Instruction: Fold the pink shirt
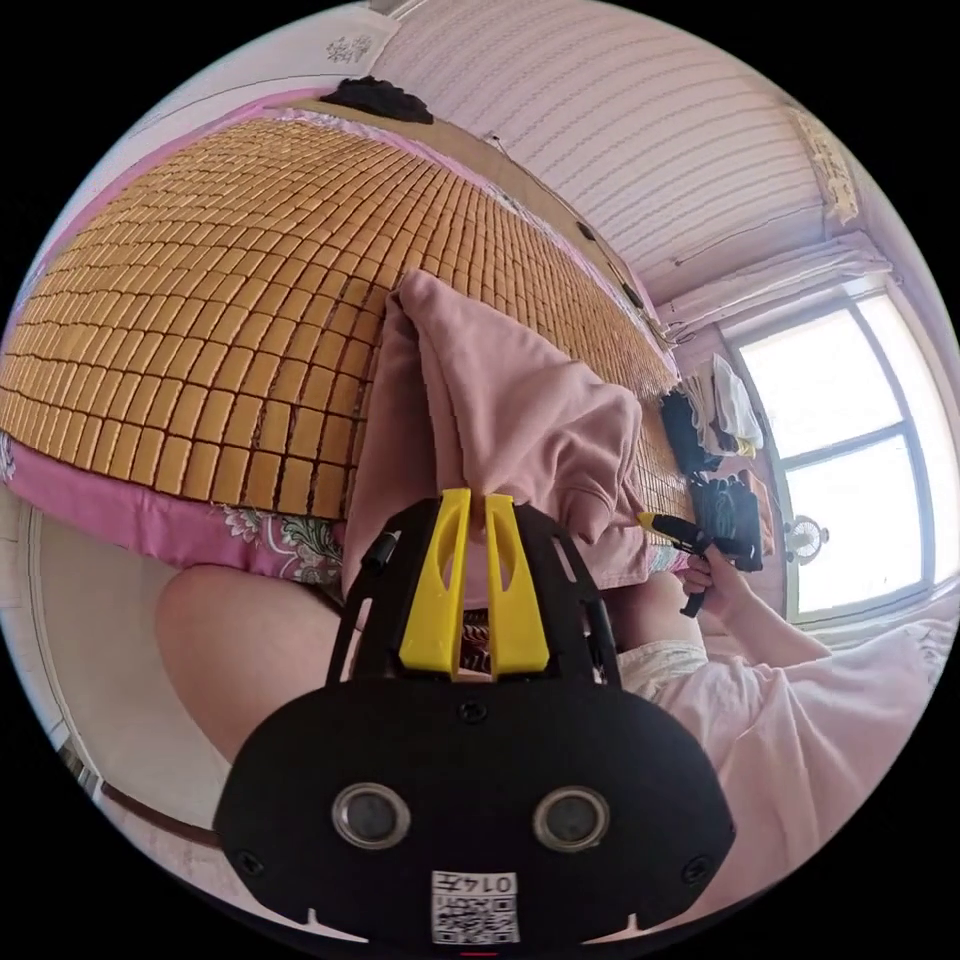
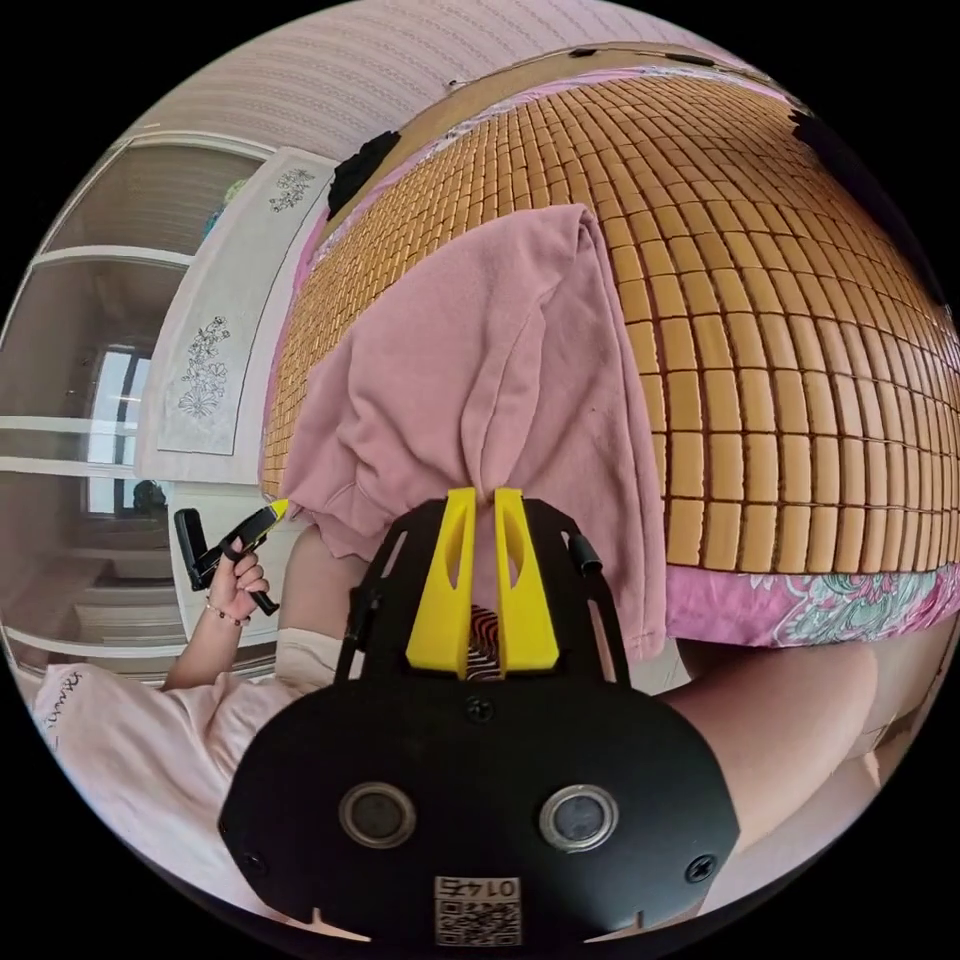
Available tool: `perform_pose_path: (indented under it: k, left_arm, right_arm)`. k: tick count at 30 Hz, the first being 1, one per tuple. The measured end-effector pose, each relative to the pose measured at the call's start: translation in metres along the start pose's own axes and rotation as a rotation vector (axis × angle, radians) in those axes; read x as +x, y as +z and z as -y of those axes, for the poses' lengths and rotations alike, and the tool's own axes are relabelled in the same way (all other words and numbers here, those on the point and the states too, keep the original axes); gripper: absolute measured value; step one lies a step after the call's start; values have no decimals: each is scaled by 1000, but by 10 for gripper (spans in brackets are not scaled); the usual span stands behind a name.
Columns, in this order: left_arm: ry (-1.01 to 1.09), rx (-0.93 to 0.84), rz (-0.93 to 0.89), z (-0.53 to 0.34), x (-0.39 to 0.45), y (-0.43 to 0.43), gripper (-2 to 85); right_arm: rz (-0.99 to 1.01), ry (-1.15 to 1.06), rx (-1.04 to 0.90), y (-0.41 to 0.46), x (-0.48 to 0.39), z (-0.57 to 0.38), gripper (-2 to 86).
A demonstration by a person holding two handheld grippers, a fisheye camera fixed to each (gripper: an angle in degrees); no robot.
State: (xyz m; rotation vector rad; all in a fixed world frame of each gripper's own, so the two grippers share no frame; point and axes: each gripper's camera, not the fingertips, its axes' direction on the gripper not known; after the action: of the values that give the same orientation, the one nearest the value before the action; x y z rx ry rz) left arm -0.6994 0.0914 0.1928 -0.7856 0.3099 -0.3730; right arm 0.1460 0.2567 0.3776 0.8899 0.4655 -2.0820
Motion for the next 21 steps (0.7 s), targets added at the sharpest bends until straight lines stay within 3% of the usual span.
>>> perform_pose_path:
  k: [5, 9, 11, 13, 16, 19, 21]
  left_arm:
    - [60, 181, -219, 32, 14, -44, 11]
    - [257, 322, -40, 135, 63, -86, 86]
    - [193, 399, 37, 160, 71, -95, 94]
    - [149, 502, 65, 162, 75, -105, 92]
    - [214, 527, 54, 137, 81, -94, 90]
    - [290, 339, 168, 102, 82, -38, 96]
    - [278, 115, 172, 78, 77, 10, 93]
  right_arm:
    - [112, -181, 77, -64, -45, 43, 26]
    - [21, -270, 445, -145, -102, 119, 37]
    - [-102, -182, 525, -152, -106, 140, 45]
    - [-91, -143, 604, -149, -107, 138, 58]
    - [-17, -249, 515, -108, -107, 120, 81]
    - [-97, -292, 291, -32, -106, 97, 86]
    - [-175, -427, 120, 30, -130, 79, 91]
